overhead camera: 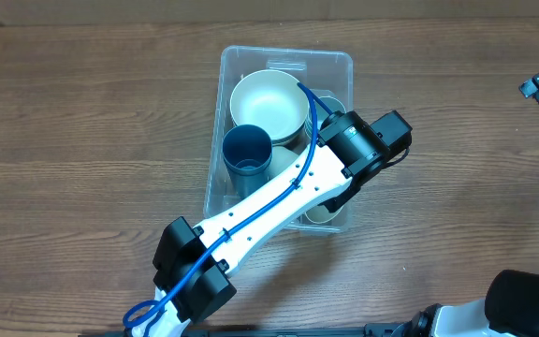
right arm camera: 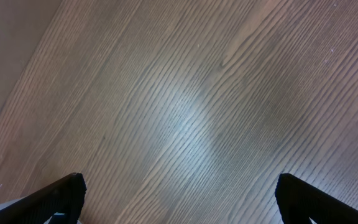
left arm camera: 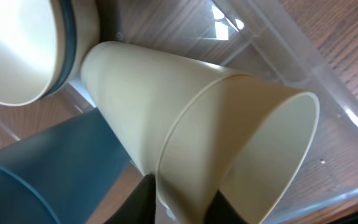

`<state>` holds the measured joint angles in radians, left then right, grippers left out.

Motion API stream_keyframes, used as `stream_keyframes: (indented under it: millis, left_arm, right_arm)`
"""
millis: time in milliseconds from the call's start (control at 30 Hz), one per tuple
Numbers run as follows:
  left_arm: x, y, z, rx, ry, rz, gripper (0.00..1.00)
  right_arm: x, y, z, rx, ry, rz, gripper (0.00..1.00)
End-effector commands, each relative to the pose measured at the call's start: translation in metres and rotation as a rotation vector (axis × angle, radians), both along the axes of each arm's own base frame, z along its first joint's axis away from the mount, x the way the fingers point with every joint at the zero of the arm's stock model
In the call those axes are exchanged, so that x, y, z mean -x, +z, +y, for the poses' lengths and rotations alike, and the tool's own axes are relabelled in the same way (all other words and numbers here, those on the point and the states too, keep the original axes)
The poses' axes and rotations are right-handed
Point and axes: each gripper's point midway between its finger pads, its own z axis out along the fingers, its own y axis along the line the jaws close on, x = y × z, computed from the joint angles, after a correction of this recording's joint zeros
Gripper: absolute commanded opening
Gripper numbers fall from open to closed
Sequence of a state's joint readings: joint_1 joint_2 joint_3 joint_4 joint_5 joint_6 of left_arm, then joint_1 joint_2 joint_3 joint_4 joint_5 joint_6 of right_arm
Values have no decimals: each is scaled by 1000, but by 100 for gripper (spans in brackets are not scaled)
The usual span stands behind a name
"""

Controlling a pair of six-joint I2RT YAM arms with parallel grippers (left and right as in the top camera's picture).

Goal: Pack container
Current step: 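Grasp the tipped cream cups with the left gripper and stand them upright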

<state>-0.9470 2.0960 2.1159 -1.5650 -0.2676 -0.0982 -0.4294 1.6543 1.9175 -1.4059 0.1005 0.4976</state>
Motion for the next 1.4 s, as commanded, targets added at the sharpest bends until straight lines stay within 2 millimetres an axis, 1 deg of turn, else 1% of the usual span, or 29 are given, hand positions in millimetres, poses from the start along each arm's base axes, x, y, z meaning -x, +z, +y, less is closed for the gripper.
stream_keyframes:
  millis: [0, 33, 300, 400, 433, 467, 533, 567, 633, 700, 800, 833, 867, 900, 967, 1033, 1067, 1233, 1267, 1300, 1367]
  left_arm:
    - [-3, -5, 1, -8, 12, 0, 9]
    - [-3, -5, 1, -8, 12, 0, 4]
    - [-6, -2, -3, 15, 22, -12, 4]
    - [-8, 17, -13, 85, 42, -34, 4]
    - [-10, 31, -20, 135, 43, -47, 4]
    - [-12, 39, -23, 160, 47, -61, 4]
    - [-19, 63, -30, 243, 91, -111, 4]
    - [-20, 68, -31, 268, 117, -111, 4]
    - [-20, 66, -28, 296, 157, -66, 4]
    - [-27, 64, -14, 282, 206, -54, 4]
    - [-32, 63, -7, 272, 223, -53, 4]
    - [-32, 63, -5, 268, 226, -54, 6]
    - [-33, 63, -4, 264, 227, -56, 12]
    - [-33, 63, -4, 263, 225, -55, 16]
    - [-31, 59, -2, 245, 214, -46, 21]
    - [-29, 50, 1, 218, 216, -28, 36]
    - [-29, 47, 1, 212, 217, -24, 38]
    - [-32, 48, -3, 228, 215, -35, 38]
    - [-34, 49, -5, 238, 214, -43, 41]
    - [-35, 56, -7, 256, 206, -56, 45]
    - [-43, 87, -10, 323, 188, -126, 48]
  right_arm:
    - [-2, 6, 0, 10, -2, -18, 100]
    - [-2, 6, 0, 10, -2, -18, 100]
    - [-2, 6, 0, 10, -2, -18, 100]
    - [-2, 6, 0, 10, -2, -18, 100]
    - [-2, 6, 0, 10, -2, -18, 100]
    - [-2, 6, 0, 10, -2, -18, 100]
    - [-2, 6, 0, 10, -2, -18, 100]
    - [-2, 6, 0, 10, -2, -18, 100]
    - [-2, 6, 0, 10, -2, -18, 100]
    - [-2, 6, 0, 10, -2, -18, 100]
    - [-2, 6, 0, 10, -2, -18, 100]
    - [-2, 6, 0, 10, -2, -18, 100]
    - [-2, 6, 0, 10, -2, -18, 100]
    - [-2, 6, 0, 10, -2, -18, 100]
    - [-2, 6, 0, 10, -2, -18, 100]
    - [-2, 6, 0, 10, -2, -18, 100]
    - [-2, 6, 0, 10, -2, -18, 100]
    - [-2, 6, 0, 10, -2, -18, 100]
    - [-2, 6, 0, 10, -2, -18, 100]
    - [-2, 6, 0, 10, -2, -18, 100]
    - [-2, 6, 0, 10, -2, -18, 100]
